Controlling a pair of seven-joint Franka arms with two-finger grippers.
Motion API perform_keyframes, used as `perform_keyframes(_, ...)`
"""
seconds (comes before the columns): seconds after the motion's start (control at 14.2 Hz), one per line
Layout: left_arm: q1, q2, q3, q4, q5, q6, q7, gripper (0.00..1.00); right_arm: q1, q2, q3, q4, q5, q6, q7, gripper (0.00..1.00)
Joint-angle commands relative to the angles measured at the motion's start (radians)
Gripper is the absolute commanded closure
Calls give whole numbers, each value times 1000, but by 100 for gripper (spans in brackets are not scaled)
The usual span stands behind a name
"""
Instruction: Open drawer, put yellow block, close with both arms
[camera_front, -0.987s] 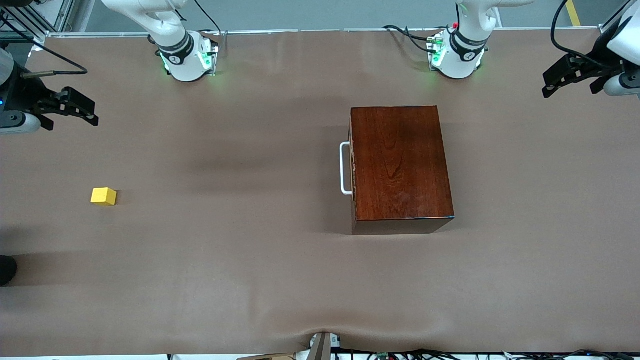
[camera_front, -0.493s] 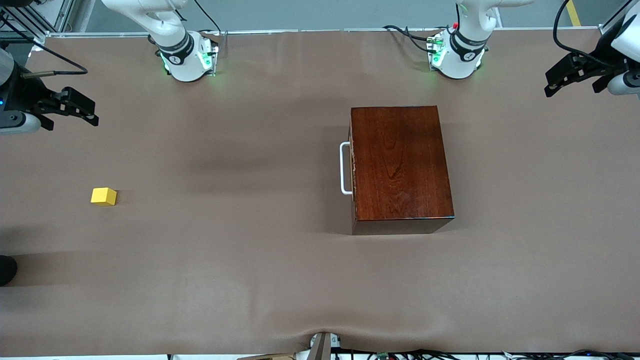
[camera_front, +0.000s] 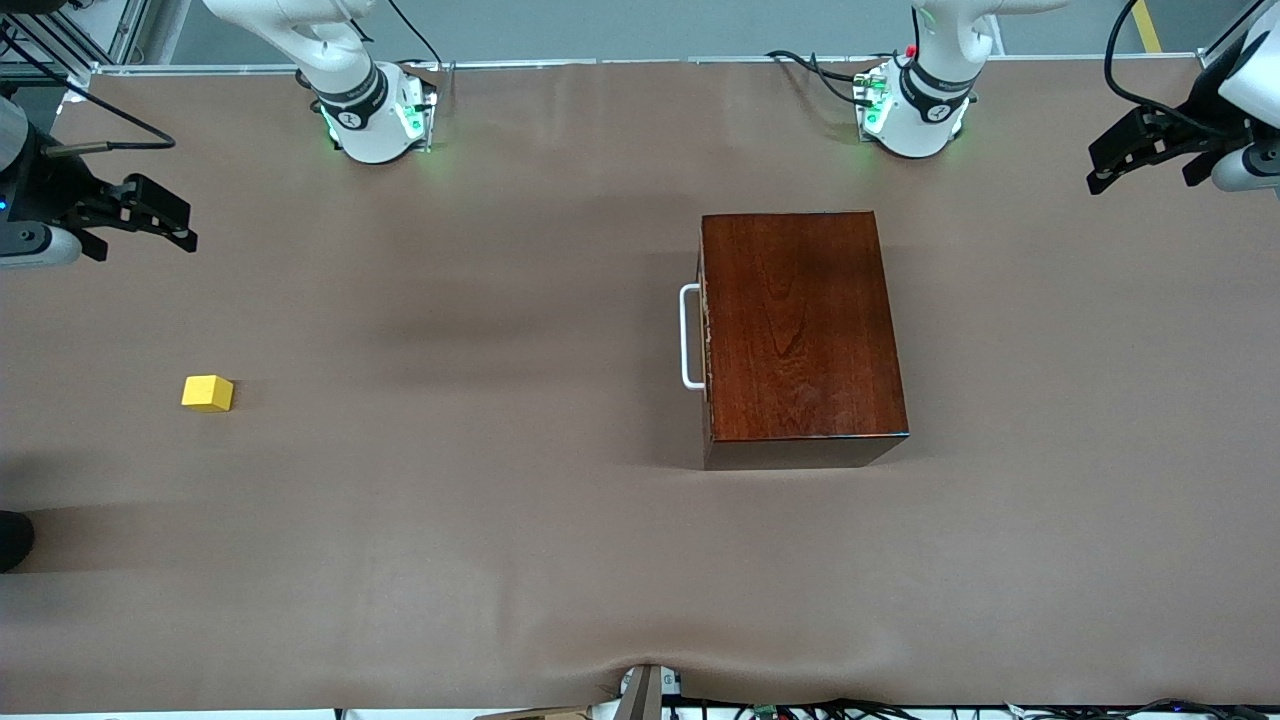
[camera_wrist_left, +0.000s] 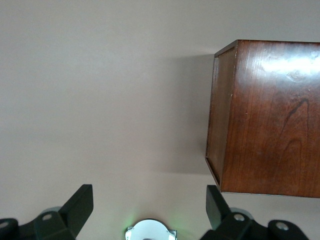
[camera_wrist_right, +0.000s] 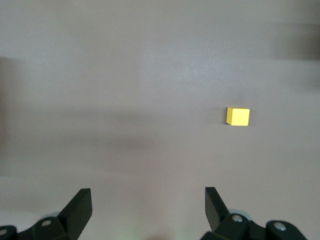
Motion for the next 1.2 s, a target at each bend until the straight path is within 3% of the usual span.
perform_keyframes(0.0, 2, 13, -10, 25, 7, -19, -6, 0, -1, -17, 0, -9, 0, -2, -5, 0)
perform_keyframes(0.63, -7, 61, -77, 79, 4, -21, -74, 0, 2, -15, 2, -6, -6, -5, -5, 0)
perform_keyframes(1.13, -32, 251, -261, 214, 15, -19, -374, 0, 2, -9, 2, 1, 6, 1, 2, 0)
